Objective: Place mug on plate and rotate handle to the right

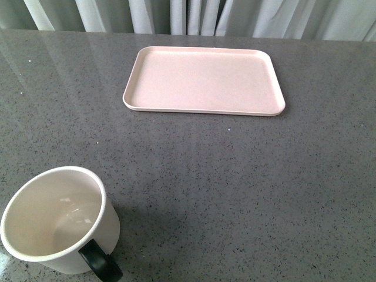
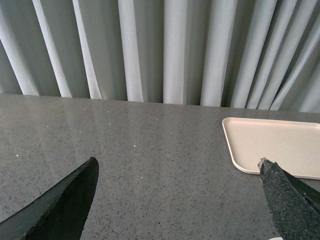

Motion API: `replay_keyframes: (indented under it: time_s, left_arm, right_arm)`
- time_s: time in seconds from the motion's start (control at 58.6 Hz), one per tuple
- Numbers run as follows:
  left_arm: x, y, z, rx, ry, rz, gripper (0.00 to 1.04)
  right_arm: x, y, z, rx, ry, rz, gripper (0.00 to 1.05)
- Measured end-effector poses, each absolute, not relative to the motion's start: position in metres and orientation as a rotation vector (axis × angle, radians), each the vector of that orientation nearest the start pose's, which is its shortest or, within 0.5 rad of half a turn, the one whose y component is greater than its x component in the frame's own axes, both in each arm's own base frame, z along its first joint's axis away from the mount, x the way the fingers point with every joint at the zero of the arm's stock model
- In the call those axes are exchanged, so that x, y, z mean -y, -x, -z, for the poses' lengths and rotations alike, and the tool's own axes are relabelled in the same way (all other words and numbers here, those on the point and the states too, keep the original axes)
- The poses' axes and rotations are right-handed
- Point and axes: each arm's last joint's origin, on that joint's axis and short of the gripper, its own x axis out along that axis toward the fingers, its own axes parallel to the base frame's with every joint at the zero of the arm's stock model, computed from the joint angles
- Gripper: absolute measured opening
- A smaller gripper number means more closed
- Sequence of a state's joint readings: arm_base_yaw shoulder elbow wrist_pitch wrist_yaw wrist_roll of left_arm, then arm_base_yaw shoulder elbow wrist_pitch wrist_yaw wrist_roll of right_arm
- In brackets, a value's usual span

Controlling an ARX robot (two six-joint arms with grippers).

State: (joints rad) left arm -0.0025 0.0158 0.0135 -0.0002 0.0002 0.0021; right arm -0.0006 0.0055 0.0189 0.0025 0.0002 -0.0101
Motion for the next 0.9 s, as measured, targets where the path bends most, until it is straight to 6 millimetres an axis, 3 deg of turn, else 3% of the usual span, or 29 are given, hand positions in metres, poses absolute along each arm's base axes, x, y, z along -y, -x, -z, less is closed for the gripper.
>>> replay_keyframes:
  time_s: [0.649, 0.768, 0.905]
  left_arm:
    - [0.000, -0.098, -0.166, -0.012, 0.002, -0.001, 0.96]
    - [0.001, -0.105, -0.175, -0.504, 0.027, 0.006, 0.96]
    - [-0.002, -0.126, -0.188, -0.610, -0.062, 0.077, 0.96]
  right_arm:
    - [0.000, -0.097, -0.170, 0.016, 0.010, 0.001, 0.96]
    - [0.000, -0.097, -0.170, 0.015, 0.010, 0.000, 0.96]
    - [0.000, -0.097, -0.170, 0.015, 0.010, 0.000, 0.96]
